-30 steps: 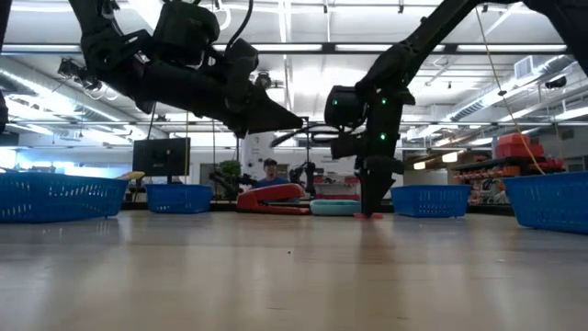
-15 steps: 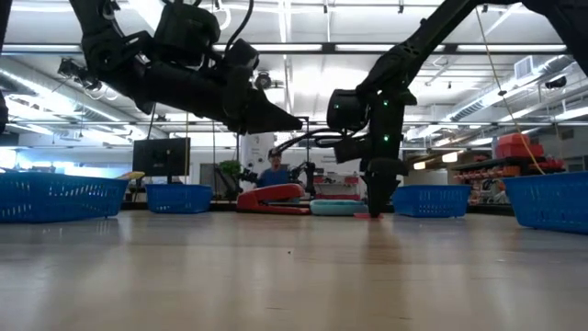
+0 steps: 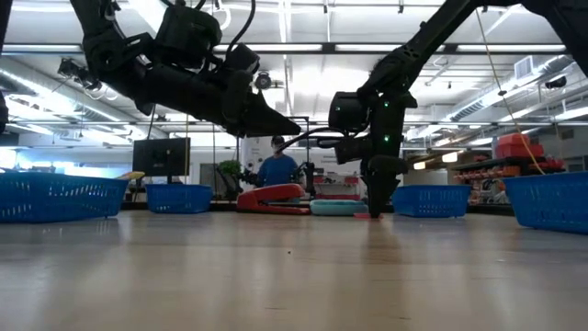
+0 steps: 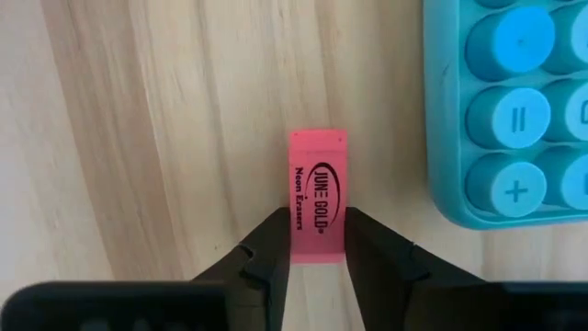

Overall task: Sort crayons/erasers/pens/pencils in bins
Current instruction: Put the pink eraser into the bottom right bin, then return to Home Position

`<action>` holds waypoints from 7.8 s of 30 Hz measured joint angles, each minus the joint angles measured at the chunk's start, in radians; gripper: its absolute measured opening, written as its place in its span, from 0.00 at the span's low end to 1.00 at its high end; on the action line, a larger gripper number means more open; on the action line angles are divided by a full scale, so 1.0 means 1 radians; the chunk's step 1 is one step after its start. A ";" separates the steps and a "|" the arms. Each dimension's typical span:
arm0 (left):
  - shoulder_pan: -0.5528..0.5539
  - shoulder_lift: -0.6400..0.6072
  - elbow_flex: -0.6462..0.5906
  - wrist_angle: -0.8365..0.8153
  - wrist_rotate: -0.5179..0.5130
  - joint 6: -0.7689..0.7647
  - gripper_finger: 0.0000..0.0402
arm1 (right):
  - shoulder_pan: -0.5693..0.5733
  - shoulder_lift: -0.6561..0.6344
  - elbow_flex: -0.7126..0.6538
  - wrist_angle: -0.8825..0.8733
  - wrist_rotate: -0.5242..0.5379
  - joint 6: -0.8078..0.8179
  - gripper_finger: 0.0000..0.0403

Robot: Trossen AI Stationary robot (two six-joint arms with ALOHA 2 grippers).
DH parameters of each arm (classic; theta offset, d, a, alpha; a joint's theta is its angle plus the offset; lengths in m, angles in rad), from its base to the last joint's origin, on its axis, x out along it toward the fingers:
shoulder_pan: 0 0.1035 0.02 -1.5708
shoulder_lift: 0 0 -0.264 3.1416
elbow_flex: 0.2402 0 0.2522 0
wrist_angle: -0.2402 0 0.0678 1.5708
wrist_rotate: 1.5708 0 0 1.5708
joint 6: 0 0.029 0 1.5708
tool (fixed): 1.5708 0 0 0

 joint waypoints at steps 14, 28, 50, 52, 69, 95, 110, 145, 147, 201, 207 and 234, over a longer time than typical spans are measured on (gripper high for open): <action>0.004 0.000 0.000 0.009 0.002 0.004 0.07 | 0.003 -0.069 -0.002 -0.041 -0.011 0.048 0.17; 0.021 0.000 0.000 0.010 0.000 0.005 0.06 | 0.145 -0.418 -0.001 -0.491 -0.012 0.532 0.17; 0.020 0.000 0.001 0.108 0.000 -0.027 0.07 | 0.829 -0.610 -0.283 -0.564 -0.022 1.447 0.18; 0.020 0.000 0.001 0.108 0.000 -0.027 0.07 | 0.851 -0.610 -0.309 -0.534 -0.026 1.468 0.18; 0.053 -0.307 0.001 -0.267 0.000 -0.028 0.05 | 0.874 -0.761 -0.268 -0.605 0.216 1.420 0.47; 0.111 -0.874 -0.575 0.046 0.075 -0.254 0.01 | 0.925 -1.807 -0.944 0.303 0.749 0.591 0.02; 0.111 -1.117 -0.576 -0.279 0.143 -0.306 0.03 | 0.921 -1.901 -0.952 0.321 0.626 0.433 0.01; 0.110 -1.250 -0.576 -0.351 0.157 -0.228 0.10 | 0.450 -1.883 -1.175 0.644 0.038 0.400 0.04; 0.110 -1.250 -0.576 -0.356 0.157 -0.225 0.09 | 0.451 -1.883 -1.175 0.644 0.043 0.400 0.05; 0.110 -1.250 -0.577 -0.358 0.157 -0.230 0.10 | 0.451 -1.883 -1.175 0.643 0.049 0.404 0.06; 0.110 -1.250 -0.577 -0.358 0.157 -0.231 0.09 | 0.451 -1.883 -1.175 0.643 0.049 0.404 0.06; 0.110 -1.250 -0.577 -0.358 0.157 -0.231 0.08 | 0.451 -1.882 -1.175 0.643 0.049 0.404 0.06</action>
